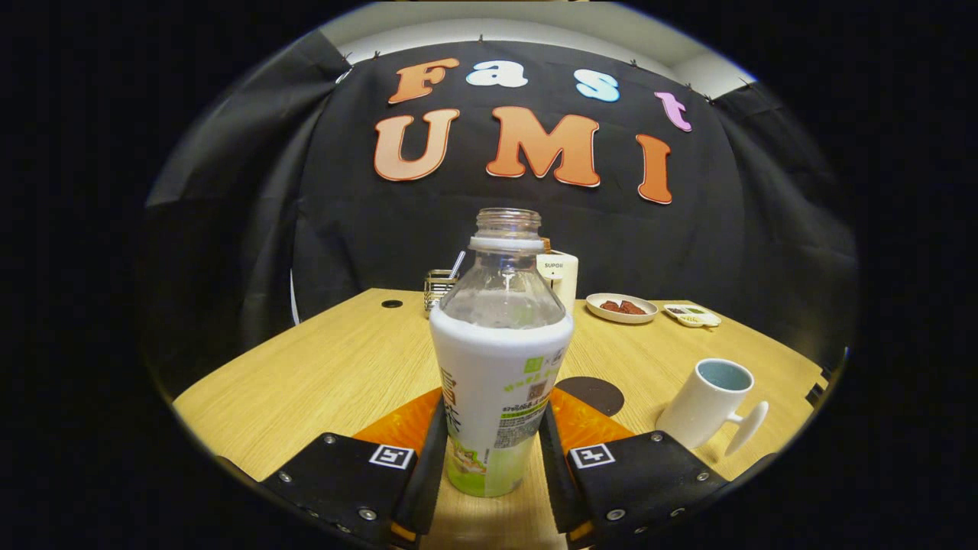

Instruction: Take the bottle from table, then pour the juice into the cup, finally place the bottle on the coaster

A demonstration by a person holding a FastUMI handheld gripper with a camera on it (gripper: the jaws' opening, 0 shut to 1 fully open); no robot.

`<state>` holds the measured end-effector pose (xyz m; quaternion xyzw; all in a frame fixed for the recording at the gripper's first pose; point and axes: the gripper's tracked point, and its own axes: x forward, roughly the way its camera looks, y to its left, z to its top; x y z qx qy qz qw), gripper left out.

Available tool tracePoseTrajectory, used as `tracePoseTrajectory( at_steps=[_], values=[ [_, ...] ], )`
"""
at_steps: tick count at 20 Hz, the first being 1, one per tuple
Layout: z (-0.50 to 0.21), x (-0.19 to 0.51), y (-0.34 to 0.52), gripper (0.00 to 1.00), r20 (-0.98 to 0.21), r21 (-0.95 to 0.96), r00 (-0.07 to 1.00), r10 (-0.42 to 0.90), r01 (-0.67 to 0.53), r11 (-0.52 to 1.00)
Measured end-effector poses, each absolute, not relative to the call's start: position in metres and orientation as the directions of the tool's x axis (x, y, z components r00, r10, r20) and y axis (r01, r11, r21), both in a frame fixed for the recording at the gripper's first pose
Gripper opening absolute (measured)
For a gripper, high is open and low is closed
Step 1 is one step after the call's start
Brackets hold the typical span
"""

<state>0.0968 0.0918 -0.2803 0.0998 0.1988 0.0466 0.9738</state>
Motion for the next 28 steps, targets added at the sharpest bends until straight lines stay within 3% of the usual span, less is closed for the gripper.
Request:
tracePoseTrajectory(
  at_steps=[11, 16, 28],
  values=[
    [-0.255, 0.117, 0.053, 0.57, -0.28, 0.601, 0.938, 0.203, 0.006, 0.799],
    [-0.269, 0.117, 0.037, 0.58, -0.311, 0.699, 0.929, 0.202, 0.08, 0.71],
    [-0.279, 0.12, 0.016, 0.57, -0.285, 0.921, 0.929, 0.235, 0.197, 0.335]
  ],
)
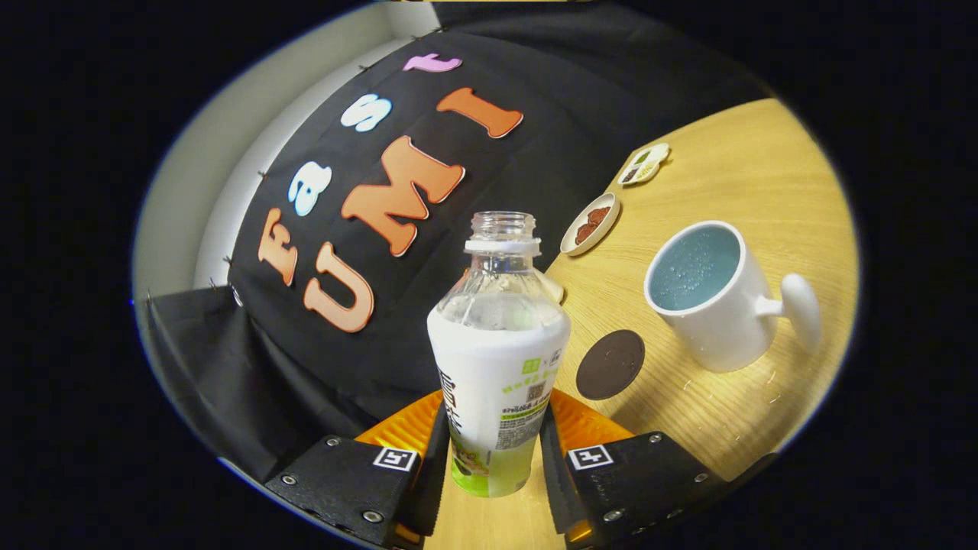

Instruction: Take the bottle from table, then pour the juice into the cup, finally place the bottle on the coaster

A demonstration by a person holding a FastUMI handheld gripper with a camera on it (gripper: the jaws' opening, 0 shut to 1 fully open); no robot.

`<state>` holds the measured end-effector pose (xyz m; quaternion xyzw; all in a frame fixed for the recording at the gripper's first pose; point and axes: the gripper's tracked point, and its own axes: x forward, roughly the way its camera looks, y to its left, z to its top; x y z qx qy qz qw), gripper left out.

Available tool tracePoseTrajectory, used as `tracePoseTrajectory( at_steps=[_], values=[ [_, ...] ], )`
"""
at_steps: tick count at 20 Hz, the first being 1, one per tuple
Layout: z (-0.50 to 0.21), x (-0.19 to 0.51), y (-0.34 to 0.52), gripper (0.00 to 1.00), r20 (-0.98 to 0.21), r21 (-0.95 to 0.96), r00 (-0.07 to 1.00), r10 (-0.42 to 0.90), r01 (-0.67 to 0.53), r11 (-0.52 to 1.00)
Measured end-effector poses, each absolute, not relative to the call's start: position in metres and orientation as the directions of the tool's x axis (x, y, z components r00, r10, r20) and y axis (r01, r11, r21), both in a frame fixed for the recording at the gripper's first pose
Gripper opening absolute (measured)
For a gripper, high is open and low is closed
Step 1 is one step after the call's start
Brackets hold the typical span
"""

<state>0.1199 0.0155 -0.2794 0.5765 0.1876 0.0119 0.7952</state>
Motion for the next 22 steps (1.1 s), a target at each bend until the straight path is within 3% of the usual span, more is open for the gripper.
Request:
tracePoseTrajectory(
  at_steps=[5, 9, 22],
  values=[
    [-0.284, 0.122, 0.002, 0.57, -0.287, 0.949, 0.936, 0.206, 0.248, 0.194],
    [-0.279, 0.124, -0.008, 0.57, -0.224, 0.974, 0.96, 0.171, 0.223, 0.028],
    [-0.282, 0.126, 0.006, 0.57, -0.198, 0.943, 0.961, 0.194, 0.24, -0.231]
  ],
)
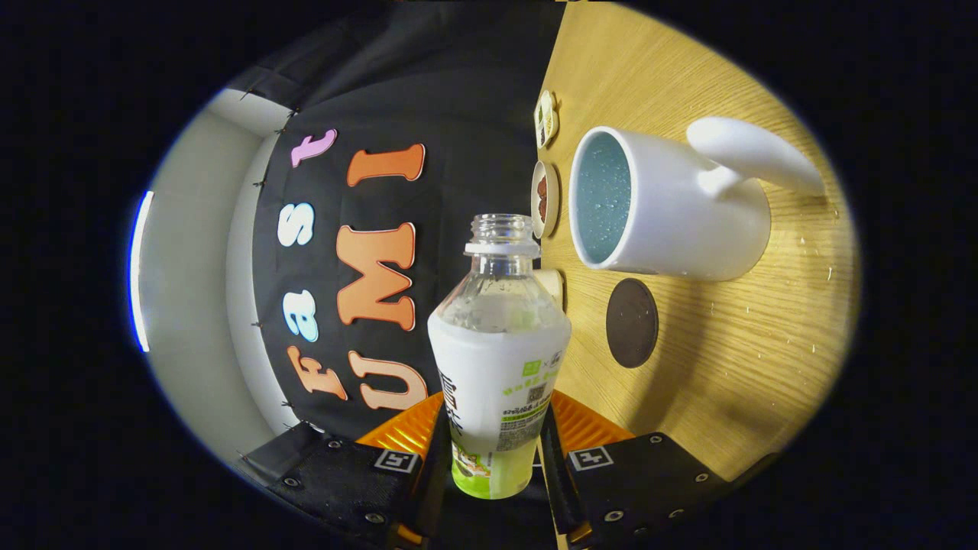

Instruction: Take the bottle from table, then pour the juice into the cup, finally place the bottle on the coaster

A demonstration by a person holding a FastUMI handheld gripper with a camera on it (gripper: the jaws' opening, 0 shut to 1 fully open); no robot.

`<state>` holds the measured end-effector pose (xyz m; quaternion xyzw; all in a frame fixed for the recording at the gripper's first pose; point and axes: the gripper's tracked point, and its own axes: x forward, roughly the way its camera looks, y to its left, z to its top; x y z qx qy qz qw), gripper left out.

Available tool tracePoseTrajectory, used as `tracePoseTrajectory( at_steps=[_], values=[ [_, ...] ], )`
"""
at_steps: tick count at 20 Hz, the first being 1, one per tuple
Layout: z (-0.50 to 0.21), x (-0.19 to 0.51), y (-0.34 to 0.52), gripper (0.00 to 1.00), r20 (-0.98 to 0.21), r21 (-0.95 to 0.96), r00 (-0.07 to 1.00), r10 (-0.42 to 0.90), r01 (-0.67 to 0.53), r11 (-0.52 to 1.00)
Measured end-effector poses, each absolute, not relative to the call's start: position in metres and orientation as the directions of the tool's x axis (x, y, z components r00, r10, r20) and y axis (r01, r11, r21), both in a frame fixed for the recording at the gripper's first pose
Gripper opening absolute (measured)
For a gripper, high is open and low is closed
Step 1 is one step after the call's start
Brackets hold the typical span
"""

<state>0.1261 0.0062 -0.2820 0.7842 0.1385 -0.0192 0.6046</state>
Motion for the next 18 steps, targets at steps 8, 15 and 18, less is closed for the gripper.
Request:
tracePoseTrajectory(
  at_steps=[8, 15, 18],
  values=[
    [-0.2782, 0.1283, 0.0015, 0.57, -0.187, 0.913, 0.967, 0.171, 0.235, -0.334],
    [-0.2723, 0.1287, 0.0018, 0.57, -0.182, 0.9, 0.968, 0.175, 0.236, -0.366],
    [-0.2708, 0.1274, -0.0001, 0.57, -0.179, 0.896, 0.969, 0.171, 0.233, -0.378]
  ],
)
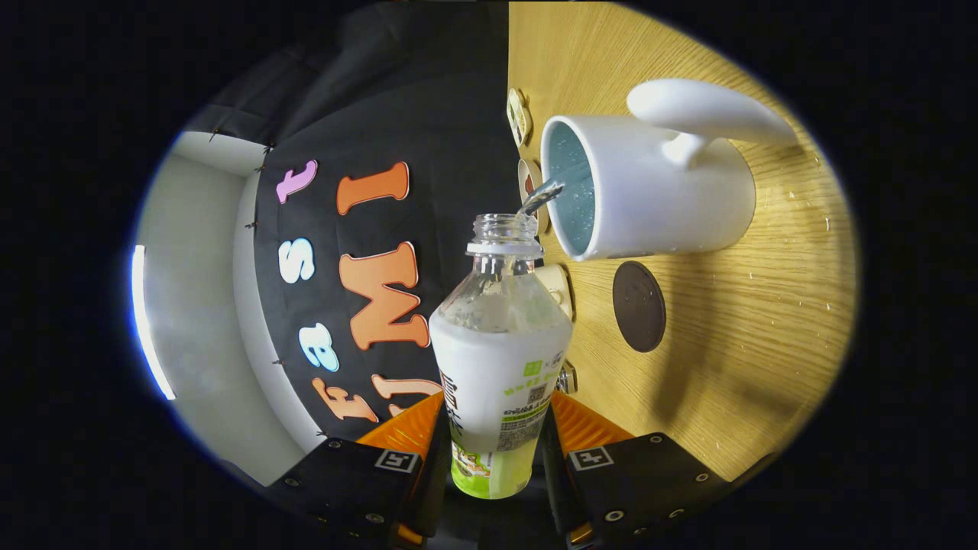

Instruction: Take the bottle from table, then pour the juice into the cup, finally place the bottle on the coaster

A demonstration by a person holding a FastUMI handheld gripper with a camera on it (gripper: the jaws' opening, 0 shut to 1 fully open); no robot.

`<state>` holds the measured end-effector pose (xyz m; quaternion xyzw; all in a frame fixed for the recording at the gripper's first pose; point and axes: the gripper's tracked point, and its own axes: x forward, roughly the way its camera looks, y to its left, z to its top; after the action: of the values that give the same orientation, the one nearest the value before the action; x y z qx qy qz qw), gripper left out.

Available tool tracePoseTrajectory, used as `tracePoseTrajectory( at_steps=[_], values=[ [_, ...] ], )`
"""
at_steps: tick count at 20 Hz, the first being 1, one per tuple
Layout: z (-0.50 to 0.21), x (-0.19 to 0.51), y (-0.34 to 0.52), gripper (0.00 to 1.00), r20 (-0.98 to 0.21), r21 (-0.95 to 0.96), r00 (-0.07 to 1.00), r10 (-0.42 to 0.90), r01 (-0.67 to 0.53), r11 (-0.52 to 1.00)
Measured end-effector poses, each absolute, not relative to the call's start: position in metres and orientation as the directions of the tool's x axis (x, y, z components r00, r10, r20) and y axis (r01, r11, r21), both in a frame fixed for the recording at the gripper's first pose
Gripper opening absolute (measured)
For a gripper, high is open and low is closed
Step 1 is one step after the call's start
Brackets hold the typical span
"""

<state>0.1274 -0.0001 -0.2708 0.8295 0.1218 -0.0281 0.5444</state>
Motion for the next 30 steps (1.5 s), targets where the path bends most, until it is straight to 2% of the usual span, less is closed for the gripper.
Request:
tracePoseTrajectory(
  at_steps=[30],
  values=[
    [-0.245, 0.138, -0.022, 0.57, -0.129, 0.827, 0.986, 0.104, 0.165, -0.537]
  ],
)
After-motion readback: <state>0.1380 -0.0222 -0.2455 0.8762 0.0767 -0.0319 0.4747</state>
